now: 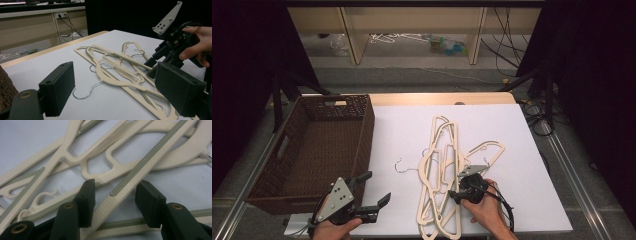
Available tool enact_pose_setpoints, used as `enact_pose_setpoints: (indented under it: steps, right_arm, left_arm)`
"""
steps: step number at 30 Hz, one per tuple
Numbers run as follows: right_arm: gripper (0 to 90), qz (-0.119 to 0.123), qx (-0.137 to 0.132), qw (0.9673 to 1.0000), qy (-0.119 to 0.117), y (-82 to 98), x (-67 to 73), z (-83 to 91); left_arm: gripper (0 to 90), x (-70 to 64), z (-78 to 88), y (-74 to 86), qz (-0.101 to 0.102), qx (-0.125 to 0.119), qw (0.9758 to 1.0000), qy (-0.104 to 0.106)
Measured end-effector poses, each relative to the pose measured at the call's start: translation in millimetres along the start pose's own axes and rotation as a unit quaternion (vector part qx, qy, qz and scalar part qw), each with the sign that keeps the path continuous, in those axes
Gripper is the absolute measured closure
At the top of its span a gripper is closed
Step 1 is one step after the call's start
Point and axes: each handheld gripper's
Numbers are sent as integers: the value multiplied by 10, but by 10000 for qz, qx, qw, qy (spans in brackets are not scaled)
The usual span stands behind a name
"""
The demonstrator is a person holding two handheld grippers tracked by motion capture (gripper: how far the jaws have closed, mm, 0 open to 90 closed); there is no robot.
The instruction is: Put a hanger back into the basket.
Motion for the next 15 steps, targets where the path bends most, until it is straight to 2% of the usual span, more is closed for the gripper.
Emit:
enact_pose_setpoints:
  steps: [3,4,6,7,10,11,12,15]
  right_arm:
    - [556,-50,-9,10000,9,13,-44,10]
    - [569,-187,15,9998,-19,9,-42,20]
    - [583,-150,10,9999,-4,17,-61,24]
    - [602,-303,41,9995,11,21,-68,42]
    - [614,-250,-14,9997,36,29,-93,53]
    - [617,-411,39,9991,39,20,-80,69]
    - [626,-356,-88,9993,74,24,-110,75]
    - [641,-372,-87,9993,56,18,-153,118]
  left_arm:
    - [162,-5,-1,6,40,7,10000,4]
    - [162,-2,0,3,26,5,10000,-1]
    - [162,2,0,0,11,0,10000,-2]
    - [162,2,0,0,-8,-1,10000,4]
    - [162,-3,0,3,39,1,10000,1]
    - [162,2,-1,-1,-1,-2,10000,5]
    - [162,0,-2,1,3,3,10000,8]
    - [162,-1,-2,2,24,0,10000,10]
Point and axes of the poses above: each handheld gripper's, and its own axes: z roughly backward along the jaws, y roughly out of its underside, x roughly to its left, and after that the axes turned 14 degrees about z, right-handed
